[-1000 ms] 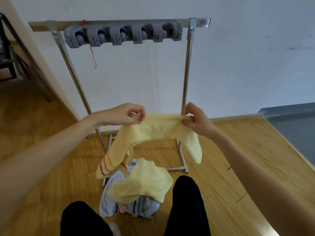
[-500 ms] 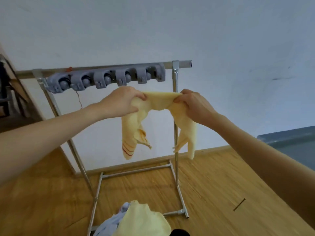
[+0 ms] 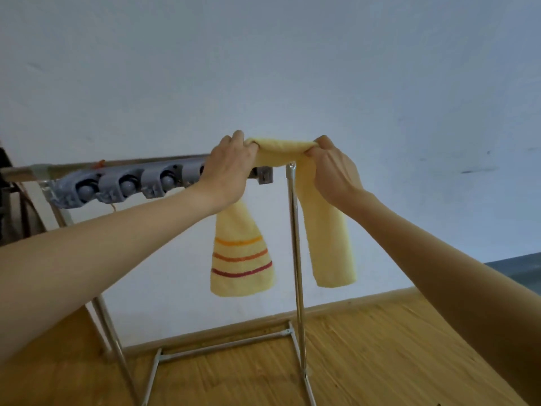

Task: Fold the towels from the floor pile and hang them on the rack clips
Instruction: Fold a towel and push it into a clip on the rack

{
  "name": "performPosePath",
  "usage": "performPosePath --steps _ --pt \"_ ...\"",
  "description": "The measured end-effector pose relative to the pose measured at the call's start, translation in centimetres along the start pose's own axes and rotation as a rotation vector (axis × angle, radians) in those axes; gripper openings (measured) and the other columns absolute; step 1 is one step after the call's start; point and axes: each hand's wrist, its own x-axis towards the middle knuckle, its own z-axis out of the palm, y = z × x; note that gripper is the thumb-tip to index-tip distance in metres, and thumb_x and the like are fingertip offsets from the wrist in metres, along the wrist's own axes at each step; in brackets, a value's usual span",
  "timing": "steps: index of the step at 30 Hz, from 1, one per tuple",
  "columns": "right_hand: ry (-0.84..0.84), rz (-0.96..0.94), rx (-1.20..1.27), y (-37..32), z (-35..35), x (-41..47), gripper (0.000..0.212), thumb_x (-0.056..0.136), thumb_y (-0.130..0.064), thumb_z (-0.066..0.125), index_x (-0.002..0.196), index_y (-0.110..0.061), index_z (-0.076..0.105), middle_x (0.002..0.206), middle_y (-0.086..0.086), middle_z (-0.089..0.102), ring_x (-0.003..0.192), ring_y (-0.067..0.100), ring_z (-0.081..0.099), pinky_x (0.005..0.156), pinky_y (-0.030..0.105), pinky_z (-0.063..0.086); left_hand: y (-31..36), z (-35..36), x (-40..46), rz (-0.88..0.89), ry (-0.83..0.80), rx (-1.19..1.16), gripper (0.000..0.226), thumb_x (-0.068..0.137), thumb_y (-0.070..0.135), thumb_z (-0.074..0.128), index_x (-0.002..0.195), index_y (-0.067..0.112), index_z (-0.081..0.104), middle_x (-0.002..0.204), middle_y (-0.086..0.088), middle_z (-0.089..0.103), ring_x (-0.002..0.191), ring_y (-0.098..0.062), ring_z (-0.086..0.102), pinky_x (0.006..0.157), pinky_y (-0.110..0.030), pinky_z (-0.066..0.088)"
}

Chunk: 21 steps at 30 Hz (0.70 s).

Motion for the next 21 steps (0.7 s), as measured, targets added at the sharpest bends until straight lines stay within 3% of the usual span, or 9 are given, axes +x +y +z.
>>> performPosePath --steps 3,8,13,17,21 --pt "0.039 -0.017 0.018 -0.1 1.6 0.3 0.032 0.08 0.011 0.045 0.106 -0.005 0.057 0.117 0.009 0.045 0.091 0.03 0.052 0.06 0.033 0.039 0.6 1.0 0.7 -0.022 0.052 0.027 0.034 0.075 -0.01 0.062 0.103 0.006 0.05 0.106 -0.013 0.044 0.091 -0.029 0.047 0.063 -0.033 0.03" --pt "0.092 0.034 0.113 -0.9 4.7 -0.3 0.031 0.082 0.009 0.044 0.107 -0.004 0.056 0.123 0.009 0.044 0.094 0.029 0.053 0.061 0.038 0.05 2.4 3.0 -0.1 -0.044 0.146 -0.088 0.042 0.073 -0.018 0.047 0.11 0.003 0.049 0.112 -0.015 0.047 0.095 -0.031 0.048 0.065 -0.034 0.033" --pt "0.072 0.064 0.193 -1.0 7.3 -2.2 0.028 0.08 0.01 0.042 0.103 -0.001 0.054 0.125 0.009 0.044 0.091 0.028 0.052 0.059 0.035 0.043 3.0 6.1 -2.1 -0.017 0.192 -0.169 0.045 0.073 -0.017 0.052 0.112 0.004 0.052 0.11 -0.014 0.051 0.095 -0.028 0.051 0.068 -0.028 0.035" --pt "-0.021 -0.041 0.188 -0.9 9.2 -3.6 0.034 0.079 0.013 0.042 0.106 -0.002 0.054 0.125 0.008 0.045 0.083 0.027 0.052 0.056 0.032 0.036 2.2 8.5 -4.0 -0.028 0.193 -0.171 0.049 0.076 -0.019 0.052 0.12 0.003 0.052 0.103 -0.014 0.052 0.082 -0.026 0.049 0.062 -0.027 0.029" --pt "-0.01 -0.084 0.241 -0.9 10.0 -4.7 0.039 0.078 0.014 0.042 0.11 -0.004 0.055 0.12 0.007 0.046 0.08 0.026 0.052 0.06 0.034 0.044 1.1 10.6 -5.0 0.044 0.181 -0.193 0.059 0.079 -0.015 0.055 0.135 0.003 0.045 0.1 -0.013 0.053 0.079 -0.024 0.047 0.061 -0.026 0.033"
